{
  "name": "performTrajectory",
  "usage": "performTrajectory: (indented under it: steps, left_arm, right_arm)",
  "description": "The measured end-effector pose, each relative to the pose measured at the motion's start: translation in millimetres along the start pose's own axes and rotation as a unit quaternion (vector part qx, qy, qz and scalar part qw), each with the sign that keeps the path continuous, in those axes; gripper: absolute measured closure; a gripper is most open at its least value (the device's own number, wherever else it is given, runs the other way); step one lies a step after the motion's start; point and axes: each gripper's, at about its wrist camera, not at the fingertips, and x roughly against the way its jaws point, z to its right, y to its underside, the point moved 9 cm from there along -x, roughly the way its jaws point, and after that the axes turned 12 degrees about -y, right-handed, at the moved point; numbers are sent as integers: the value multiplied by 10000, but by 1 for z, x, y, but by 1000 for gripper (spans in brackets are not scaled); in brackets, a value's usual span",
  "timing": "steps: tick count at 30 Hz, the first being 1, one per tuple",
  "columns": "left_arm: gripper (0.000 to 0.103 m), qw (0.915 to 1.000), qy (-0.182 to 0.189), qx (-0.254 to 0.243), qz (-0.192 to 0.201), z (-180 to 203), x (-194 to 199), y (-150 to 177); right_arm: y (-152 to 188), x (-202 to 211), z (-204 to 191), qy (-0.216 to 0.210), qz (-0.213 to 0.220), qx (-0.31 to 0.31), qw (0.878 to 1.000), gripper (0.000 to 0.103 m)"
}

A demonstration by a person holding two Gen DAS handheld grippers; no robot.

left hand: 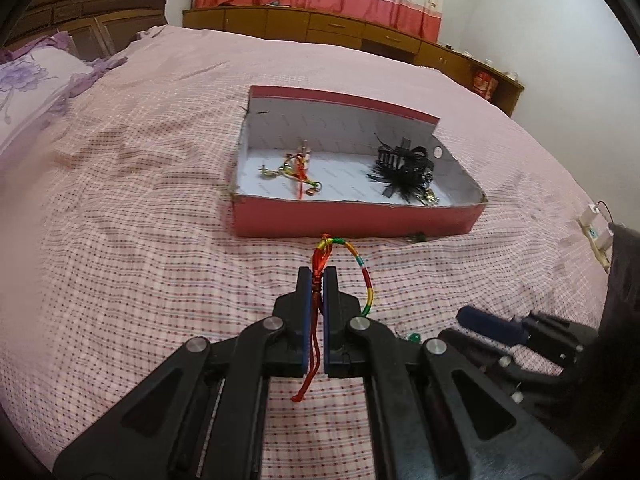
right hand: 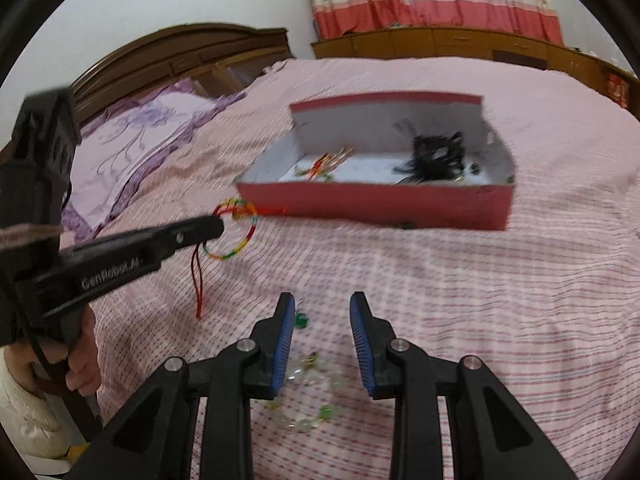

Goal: Organize jewelry
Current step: 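Lift the rainbow bracelet with left tool while right tool grasps the green bead bracelet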

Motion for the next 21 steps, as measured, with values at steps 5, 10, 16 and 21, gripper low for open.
performTrajectory:
  steps: [5,10,16,21]
  left_arm:
    - [103,9999,-33,111,3,-9,-1,1]
    - [103,9998,-9,186,-13,-13,-3,1]
    - [103,9998,14,221,-17,-12,-2,1]
    - [103,9998,12,183,-8,-10,-1,0]
  right_arm:
    - [8,-19,-11,-83,-264,72,9996,72]
    - [11,-34,-14,-101,-459,121,9988,72]
    - [14,-42,-11,-41,-569,99,9983,79]
    - [15,-45,-7,-24,-582,45,9983,91]
